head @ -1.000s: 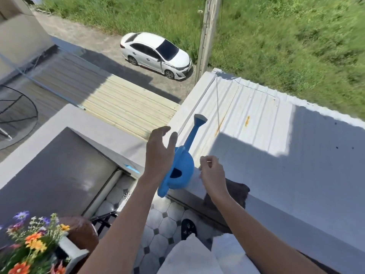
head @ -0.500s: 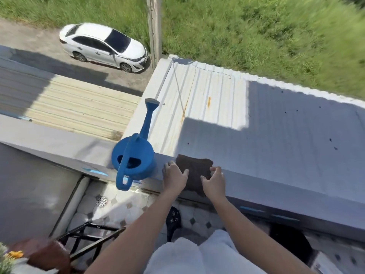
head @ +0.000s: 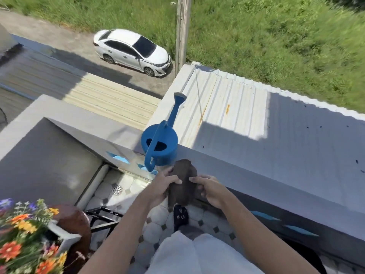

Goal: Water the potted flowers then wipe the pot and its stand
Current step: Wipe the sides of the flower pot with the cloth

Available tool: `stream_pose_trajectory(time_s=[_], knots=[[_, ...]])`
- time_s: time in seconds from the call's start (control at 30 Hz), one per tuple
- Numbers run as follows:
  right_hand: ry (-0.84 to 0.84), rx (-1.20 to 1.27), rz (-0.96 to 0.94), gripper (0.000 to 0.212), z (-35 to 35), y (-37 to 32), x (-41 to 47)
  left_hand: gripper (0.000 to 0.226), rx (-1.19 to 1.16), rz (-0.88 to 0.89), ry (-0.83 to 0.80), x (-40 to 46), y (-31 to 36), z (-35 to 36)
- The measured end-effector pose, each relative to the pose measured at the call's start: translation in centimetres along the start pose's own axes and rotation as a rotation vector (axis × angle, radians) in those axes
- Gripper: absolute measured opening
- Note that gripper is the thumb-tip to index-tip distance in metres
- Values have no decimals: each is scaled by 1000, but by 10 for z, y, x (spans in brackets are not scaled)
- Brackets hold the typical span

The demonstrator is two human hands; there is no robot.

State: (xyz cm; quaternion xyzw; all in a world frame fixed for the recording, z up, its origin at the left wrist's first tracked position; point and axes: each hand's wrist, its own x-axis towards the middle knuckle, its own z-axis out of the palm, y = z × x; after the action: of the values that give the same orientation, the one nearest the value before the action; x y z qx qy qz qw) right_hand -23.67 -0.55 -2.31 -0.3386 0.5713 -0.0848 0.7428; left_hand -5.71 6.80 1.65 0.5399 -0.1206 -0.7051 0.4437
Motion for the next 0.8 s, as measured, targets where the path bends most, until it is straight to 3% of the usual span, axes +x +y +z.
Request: stream_pose_trajectory(time_s=[0.07,0.1,0.2,0.3,0.37,0.5,0.63,0.7,0.8], knots=[[-178,72,-11,24,28,4,-8,55,-128,26,-62,-41,4,-20],[-266,90,-10,29,44,6,-12,55,-174,49,-96,-63,7,-27],[-513,65,-21,67,94,15,-26,48,-297,153,-125,-122,8,-47],[-748,104,54,71,142,22,-41,51,-367,293,-75,-166,-3,-73],[-837,105,95,63,170,26,-53,47,-425,381,61,-192,-14,-91],[-724,-130,-62,36,219,34,-71,40,-461,493,525,-227,-44,-122],[-649,-312,-176,19,253,47,-84,34,-190,482,862,-240,-69,-138],[-716,-342,-164,32,263,49,-89,37,-121,479,827,-238,-74,-139],[-791,-315,-41,60,269,50,-78,53,-248,464,608,-234,-69,-140]])
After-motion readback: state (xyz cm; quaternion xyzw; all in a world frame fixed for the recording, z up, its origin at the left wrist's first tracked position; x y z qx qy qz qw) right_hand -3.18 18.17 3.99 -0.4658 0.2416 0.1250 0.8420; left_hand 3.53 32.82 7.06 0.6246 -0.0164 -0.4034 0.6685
